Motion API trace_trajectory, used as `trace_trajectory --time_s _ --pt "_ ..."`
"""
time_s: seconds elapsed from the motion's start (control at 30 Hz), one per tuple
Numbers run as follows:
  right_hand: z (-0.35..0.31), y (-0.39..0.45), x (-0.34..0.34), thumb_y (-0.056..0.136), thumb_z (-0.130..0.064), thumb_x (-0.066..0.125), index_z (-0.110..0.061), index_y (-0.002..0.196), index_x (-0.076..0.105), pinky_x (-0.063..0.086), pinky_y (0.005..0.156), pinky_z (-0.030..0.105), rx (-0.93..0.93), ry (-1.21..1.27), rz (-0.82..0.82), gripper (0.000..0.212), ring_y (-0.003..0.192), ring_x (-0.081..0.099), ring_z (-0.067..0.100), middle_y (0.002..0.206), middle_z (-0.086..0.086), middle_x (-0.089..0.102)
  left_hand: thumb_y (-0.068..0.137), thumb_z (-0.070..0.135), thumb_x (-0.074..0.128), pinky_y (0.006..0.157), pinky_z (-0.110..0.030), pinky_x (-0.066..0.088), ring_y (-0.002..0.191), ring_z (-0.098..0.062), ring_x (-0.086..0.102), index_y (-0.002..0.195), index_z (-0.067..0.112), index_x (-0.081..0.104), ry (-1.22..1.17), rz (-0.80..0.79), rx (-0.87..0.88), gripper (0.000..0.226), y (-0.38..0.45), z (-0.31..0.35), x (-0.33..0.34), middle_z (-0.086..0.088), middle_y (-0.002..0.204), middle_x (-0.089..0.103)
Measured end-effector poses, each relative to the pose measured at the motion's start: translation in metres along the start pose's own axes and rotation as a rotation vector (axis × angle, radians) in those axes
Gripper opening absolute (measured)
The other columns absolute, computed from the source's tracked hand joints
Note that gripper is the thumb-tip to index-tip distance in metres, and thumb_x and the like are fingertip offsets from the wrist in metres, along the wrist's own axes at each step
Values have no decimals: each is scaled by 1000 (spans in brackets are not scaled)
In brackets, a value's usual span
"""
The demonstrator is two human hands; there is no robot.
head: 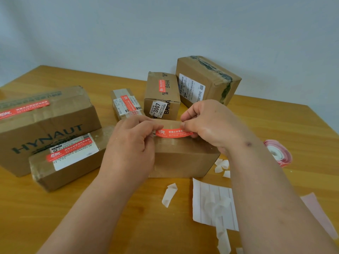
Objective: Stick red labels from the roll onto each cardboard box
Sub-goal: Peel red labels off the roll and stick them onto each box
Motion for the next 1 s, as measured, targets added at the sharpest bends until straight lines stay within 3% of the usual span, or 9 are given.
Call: trace_trajectory --time_s 0.2,0.37,0.53,0.73,0.87,1.0 --pt "0 2 1 86 -18 68 -29 77 62 55 61 24 -2 -45 17 16 71 66 12 80 -5 68 92 24 54 91 -31 44 110 -10 47 105 24 72 68 -20 3 22 -2 2 1 11 113 59" --pt "0 0 3 88 -21 64 -29 79 62 58 63 27 -17 -117 41 11 72 66 10 82 -8 67 90 34 53 91 -34 45 109 -11 48 104 22 74 75 -28 10 28 -4 4 -1 10 112 60" --pt "0 0 4 90 -28 59 -29 86 63 50 64 21 -28 -182 71 6 81 61 8 87 -10 64 89 39 51 90 -50 49 110 -17 53 102 23 76 110 -42 13 32 -4 3 -2 8 113 63" --pt "-3 -3 2 89 -22 60 -24 101 58 29 54 14 -49 -343 165 13 80 44 10 87 -9 49 91 38 52 91 -53 48 110 -18 55 100 24 76 142 -56 13 30 -5 2 -2 9 115 64" --pt "-5 -2 3 87 -22 60 -20 105 59 32 52 16 -9 -365 193 19 81 49 12 99 -4 57 91 37 52 91 -53 48 110 -19 56 100 25 76 131 -51 17 28 -6 2 -1 8 115 64" --pt "-5 -1 5 86 -23 59 -20 102 57 34 51 19 -3 -389 163 17 71 46 9 94 -3 57 92 38 51 93 -52 47 114 -19 55 104 26 75 128 -61 6 29 -7 1 0 9 118 64"
Point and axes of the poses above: each hand's wrist, its own y-axis towards the middle knuckle, its own x-axis out of the palm, z = x × y, the point moved 4 cm from there along y, towards the middle knuckle
